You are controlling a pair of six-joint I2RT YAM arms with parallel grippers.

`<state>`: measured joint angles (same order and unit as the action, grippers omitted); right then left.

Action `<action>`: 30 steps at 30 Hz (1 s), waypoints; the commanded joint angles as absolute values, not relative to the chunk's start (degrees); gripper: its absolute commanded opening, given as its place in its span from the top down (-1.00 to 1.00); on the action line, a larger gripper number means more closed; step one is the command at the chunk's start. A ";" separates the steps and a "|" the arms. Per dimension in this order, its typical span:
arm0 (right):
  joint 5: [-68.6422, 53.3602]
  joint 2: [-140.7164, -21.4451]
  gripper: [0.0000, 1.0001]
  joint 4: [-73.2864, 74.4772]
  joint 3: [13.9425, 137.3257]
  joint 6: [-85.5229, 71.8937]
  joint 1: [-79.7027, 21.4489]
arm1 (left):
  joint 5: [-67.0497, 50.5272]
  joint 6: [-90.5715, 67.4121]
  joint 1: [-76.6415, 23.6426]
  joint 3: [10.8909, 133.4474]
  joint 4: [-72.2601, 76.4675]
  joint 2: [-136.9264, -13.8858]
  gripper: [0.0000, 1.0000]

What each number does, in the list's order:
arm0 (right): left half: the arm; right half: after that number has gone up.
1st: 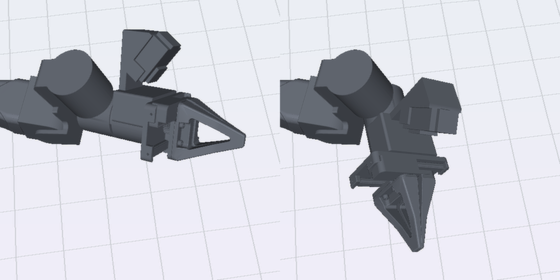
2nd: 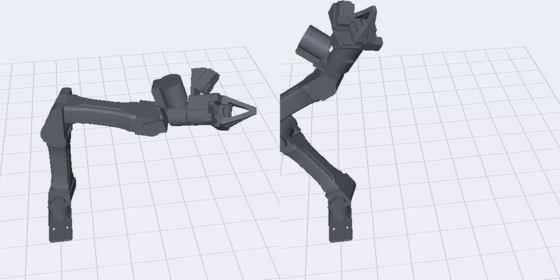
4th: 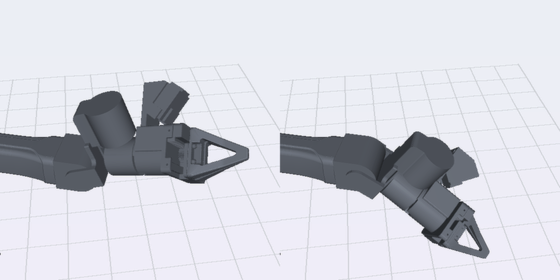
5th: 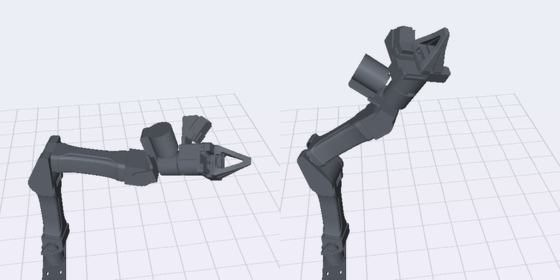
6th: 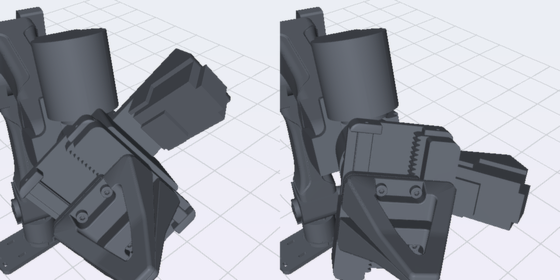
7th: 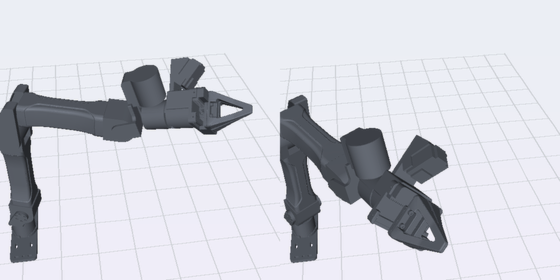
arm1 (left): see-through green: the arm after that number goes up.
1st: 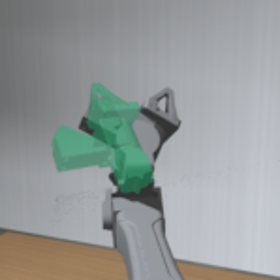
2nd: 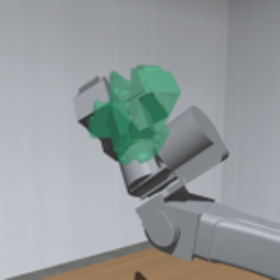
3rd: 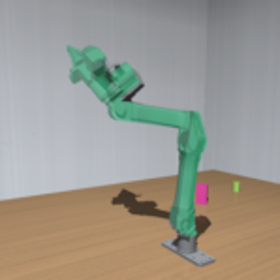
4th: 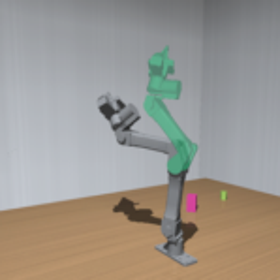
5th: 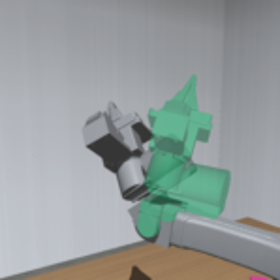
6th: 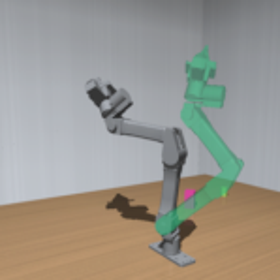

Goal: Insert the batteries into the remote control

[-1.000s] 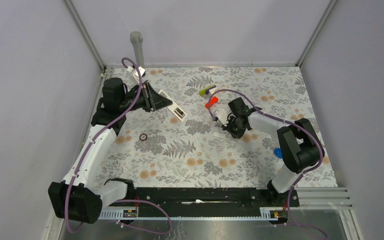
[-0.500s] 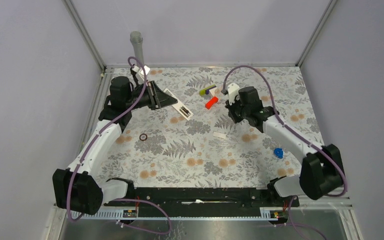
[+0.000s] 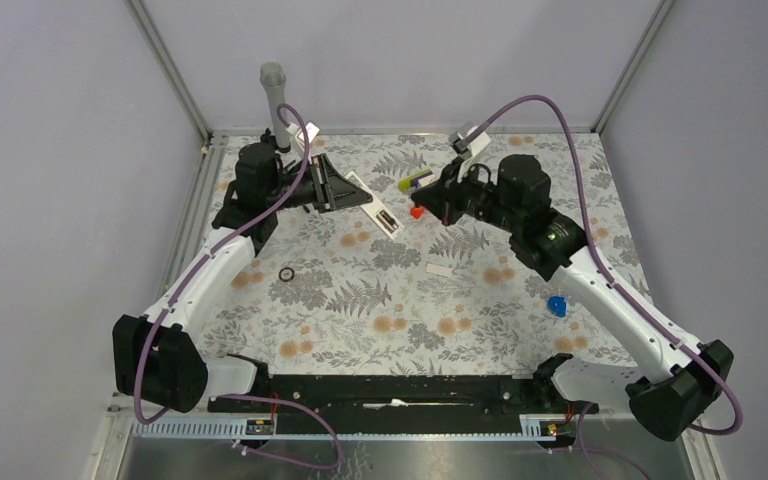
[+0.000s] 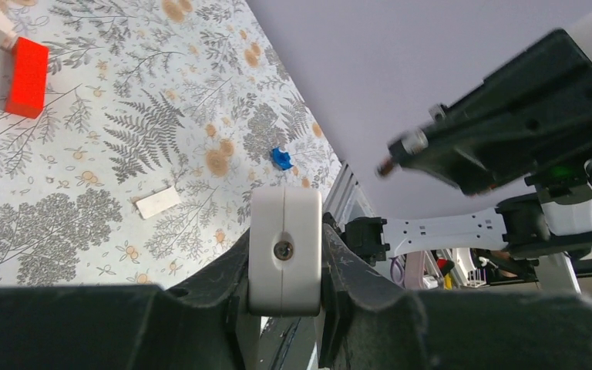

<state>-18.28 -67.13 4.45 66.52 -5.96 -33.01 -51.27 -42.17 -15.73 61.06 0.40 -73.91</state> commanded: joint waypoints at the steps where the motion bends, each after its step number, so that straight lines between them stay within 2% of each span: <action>1: -20.95 -68.22 1.00 1.99 70.21 -8.92 -38.86 | -55.01 -46.10 -15.56 63.80 7.01 -73.13 1.00; 11: -16.04 -69.64 1.00 1.33 70.33 -3.03 -46.35 | -61.68 -58.76 -15.16 63.45 15.72 -74.97 1.00; 30: -13.39 -69.85 0.98 3.53 70.51 3.39 -47.46 | -63.04 -60.74 -15.11 64.25 15.16 -76.20 1.00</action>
<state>-13.72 -70.15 4.45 69.04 1.69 -47.09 -61.54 -59.27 -15.29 61.06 10.52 -76.01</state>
